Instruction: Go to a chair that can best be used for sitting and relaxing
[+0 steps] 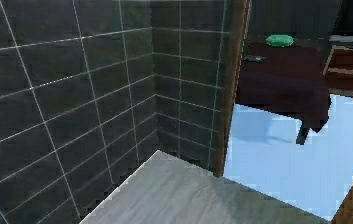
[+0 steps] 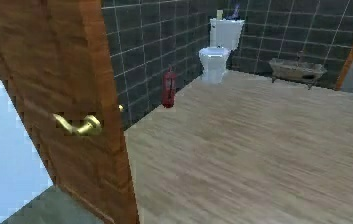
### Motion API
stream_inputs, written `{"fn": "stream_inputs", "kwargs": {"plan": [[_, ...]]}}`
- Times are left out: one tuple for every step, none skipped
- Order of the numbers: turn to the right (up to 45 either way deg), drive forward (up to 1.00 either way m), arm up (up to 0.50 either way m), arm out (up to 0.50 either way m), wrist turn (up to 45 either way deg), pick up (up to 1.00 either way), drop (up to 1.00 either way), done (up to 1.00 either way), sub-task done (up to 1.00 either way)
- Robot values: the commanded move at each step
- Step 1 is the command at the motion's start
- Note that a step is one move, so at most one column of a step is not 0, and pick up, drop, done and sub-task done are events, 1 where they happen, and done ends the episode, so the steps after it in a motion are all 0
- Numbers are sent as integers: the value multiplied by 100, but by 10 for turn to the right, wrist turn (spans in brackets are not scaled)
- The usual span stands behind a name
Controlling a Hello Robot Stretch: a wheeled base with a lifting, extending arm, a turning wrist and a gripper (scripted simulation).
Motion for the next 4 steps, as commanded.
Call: {"fn": "stream_inputs", "kwargs": {"plan": [[0,85,0,0,0,0,0,0,0],[450,0,0,0,0,0,0,0,0],[0,5,0,0,0,0,0,0,0],[210,0,0,0,0,0,0,0,0]]}}
